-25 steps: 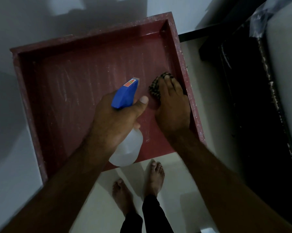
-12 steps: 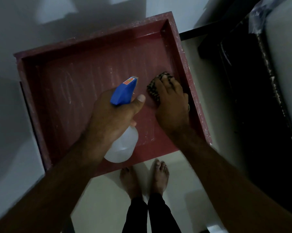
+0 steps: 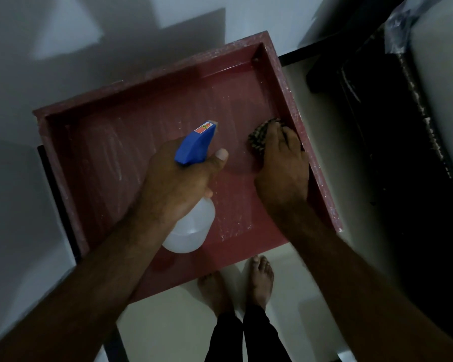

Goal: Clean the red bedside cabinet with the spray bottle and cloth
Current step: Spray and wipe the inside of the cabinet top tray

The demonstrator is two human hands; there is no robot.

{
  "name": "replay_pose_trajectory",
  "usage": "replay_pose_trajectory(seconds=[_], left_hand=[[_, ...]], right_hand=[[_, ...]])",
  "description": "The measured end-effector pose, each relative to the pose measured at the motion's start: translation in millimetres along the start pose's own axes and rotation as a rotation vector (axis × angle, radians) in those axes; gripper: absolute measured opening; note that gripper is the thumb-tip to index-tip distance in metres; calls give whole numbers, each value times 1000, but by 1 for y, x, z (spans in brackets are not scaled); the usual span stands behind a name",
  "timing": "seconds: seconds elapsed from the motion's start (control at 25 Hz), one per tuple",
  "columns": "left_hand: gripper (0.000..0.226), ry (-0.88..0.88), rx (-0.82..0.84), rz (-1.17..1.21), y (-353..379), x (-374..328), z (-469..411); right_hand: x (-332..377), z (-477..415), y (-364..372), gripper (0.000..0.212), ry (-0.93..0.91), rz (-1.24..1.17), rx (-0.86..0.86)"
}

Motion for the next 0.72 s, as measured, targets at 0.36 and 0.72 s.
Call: replay_pose_trajectory(seconds=[0.36, 0.72], left_hand=[[50, -14, -4, -2, -2, -4, -11], [49, -20, -8, -31, -3, -10, -15]], right_hand=[[24, -33, -1, 91, -77, 26, 44], [23, -31, -2, 91, -30, 60, 40]])
Point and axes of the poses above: each hand's wrist, its own z-axis away from the middle knuckle, its own y-axis out of the palm, x = y × z, the point moved 5 cm from there along -z, towards the middle knuckle, and after that the axes turned 4 degrees about y, right-handed, at the moved point
